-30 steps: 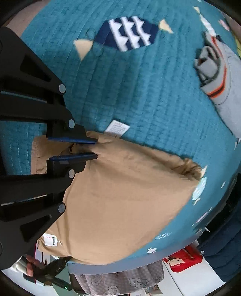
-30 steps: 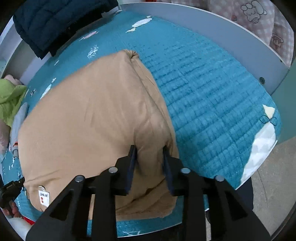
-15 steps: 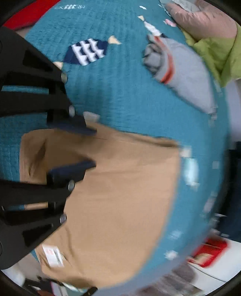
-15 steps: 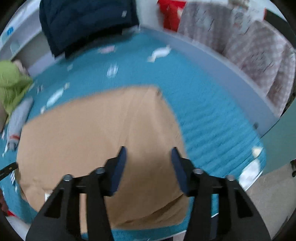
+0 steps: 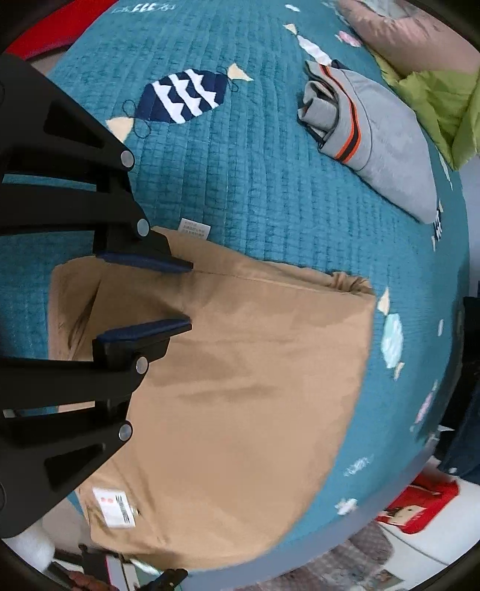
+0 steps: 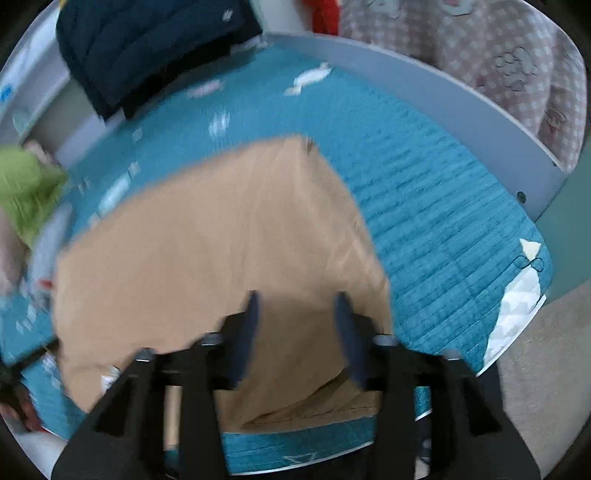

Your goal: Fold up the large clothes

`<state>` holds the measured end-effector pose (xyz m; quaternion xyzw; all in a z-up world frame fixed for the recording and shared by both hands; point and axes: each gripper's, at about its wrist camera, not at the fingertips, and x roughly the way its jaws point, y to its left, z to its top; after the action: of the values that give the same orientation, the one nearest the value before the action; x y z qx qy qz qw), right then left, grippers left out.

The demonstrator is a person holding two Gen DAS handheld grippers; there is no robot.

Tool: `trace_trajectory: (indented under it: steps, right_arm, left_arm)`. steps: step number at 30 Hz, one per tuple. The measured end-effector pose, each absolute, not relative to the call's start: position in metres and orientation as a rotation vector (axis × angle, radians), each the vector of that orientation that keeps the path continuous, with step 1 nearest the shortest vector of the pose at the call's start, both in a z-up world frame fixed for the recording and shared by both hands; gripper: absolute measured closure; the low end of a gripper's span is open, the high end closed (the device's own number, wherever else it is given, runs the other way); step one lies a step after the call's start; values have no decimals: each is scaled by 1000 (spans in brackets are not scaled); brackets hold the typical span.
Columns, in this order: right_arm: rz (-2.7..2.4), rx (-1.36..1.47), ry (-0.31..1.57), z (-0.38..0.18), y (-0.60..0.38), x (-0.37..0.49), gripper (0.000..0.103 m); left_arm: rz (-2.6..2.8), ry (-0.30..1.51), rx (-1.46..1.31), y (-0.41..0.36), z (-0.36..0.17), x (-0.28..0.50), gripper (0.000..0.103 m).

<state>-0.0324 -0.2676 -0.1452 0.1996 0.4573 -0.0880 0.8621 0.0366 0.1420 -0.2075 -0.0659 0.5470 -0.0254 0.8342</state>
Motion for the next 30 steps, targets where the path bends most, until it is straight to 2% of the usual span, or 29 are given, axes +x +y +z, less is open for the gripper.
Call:
trace_trajectory:
  steps: [1,3,5,6,8,10,14,19,21,25,28,30]
  right_arm:
    - [-197,445,908,-137,-276,-36,13]
    - [-207,465,869,-131,-290,-38,12]
    - [-178,484,909,-136,-301,-30,12]
    - [-159,493,928,-140,-305,-27,12]
    - [-153,514,975,-153,-313,-24,12]
    - [-126,561,1029,-168,-319,-22,12]
    - [-70,755,1144,-207,-327,-20,12]
    - [4,930,1069,-212,-335,-24,13]
    - [105,1086,1020,-217,-341,-28,34]
    - [115,1155,1026,-233,-343,-26,36]
    - [47,1103,1038,-237,-339,-21,45]
    - [2,1031,1061,-230,-332,-17,61]
  left_arm:
    - [-51,1152,-149,145,-205,36,76]
    - [-43,1136,-153,148,-199,35,75]
    - [-26,1121,-150,149,-195,34,59]
    - [-19,1110,-154,149,-193,34,48]
    - [-22,1091,-166,150,-189,32,47]
    - [-19,1084,-162,149,-187,31,30]
    - [-10,1067,-151,147,-184,30,26]
    - [-5,1064,-134,145,-185,34,20]
    - [-6,1062,-138,145,-185,36,19]
    - [-21,1062,-142,145,-183,41,16]
    - [-57,1060,-179,140,-180,48,16]
    - [-96,1045,-194,127,-173,56,16]
